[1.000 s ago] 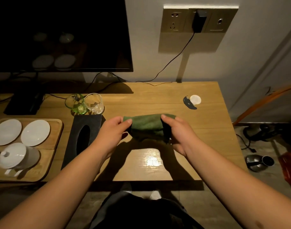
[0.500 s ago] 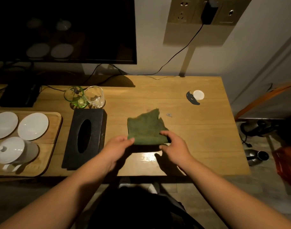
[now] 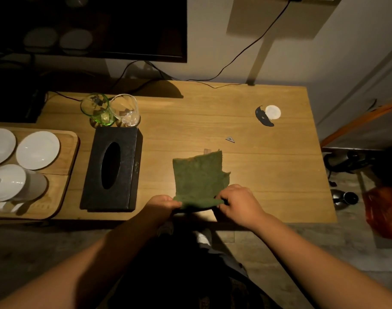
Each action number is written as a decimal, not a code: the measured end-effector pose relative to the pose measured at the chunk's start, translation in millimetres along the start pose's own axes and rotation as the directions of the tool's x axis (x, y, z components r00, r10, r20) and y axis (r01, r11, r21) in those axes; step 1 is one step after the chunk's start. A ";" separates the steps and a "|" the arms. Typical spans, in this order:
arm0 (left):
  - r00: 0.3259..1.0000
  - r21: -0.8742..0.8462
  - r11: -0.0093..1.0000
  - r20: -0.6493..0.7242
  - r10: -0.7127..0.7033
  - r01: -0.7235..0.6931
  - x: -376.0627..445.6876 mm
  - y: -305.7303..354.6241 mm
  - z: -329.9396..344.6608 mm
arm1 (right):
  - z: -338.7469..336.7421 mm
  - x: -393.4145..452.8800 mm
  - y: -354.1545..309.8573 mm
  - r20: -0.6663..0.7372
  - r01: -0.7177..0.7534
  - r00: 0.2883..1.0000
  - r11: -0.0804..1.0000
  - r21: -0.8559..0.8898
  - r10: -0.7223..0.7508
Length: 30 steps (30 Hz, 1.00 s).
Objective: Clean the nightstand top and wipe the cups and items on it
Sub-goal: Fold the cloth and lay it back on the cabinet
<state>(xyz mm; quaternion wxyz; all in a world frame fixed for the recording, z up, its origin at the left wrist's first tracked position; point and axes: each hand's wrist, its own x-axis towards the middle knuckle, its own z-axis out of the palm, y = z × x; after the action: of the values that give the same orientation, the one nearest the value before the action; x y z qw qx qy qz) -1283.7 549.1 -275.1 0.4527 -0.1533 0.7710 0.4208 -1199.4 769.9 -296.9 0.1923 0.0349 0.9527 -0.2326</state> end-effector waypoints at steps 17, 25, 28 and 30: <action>0.922 0.328 0.901 -0.167 0.350 -0.283 86.8 65.0 9.3 | -8.8 117.9 20.3 -0.186 -0.363 0.901 0.916 0.169 0.391; 0.773 0.921 0.157 0.197 0.604 -0.357 105.9 -7.6 32.0 | 38.6 77.0 23.3 0.077 -0.062 0.994 0.969 -0.241 0.083; 0.788 0.916 0.165 0.209 0.579 -0.365 111.8 -5.9 26.3 | 39.5 84.6 27.4 0.136 -0.082 0.984 0.964 -0.252 0.119; 0.815 0.925 0.146 0.226 0.533 -0.352 113.0 -1.2 24.8 | 36.7 91.6 27.1 0.185 -0.069 0.976 0.965 -0.254 0.118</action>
<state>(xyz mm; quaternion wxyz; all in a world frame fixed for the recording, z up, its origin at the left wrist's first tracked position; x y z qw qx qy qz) -1330.2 584.3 -375.1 0.2468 0.3427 0.9064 -0.0120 -1266.9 775.2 -373.6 0.3000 0.0326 0.9475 -0.1056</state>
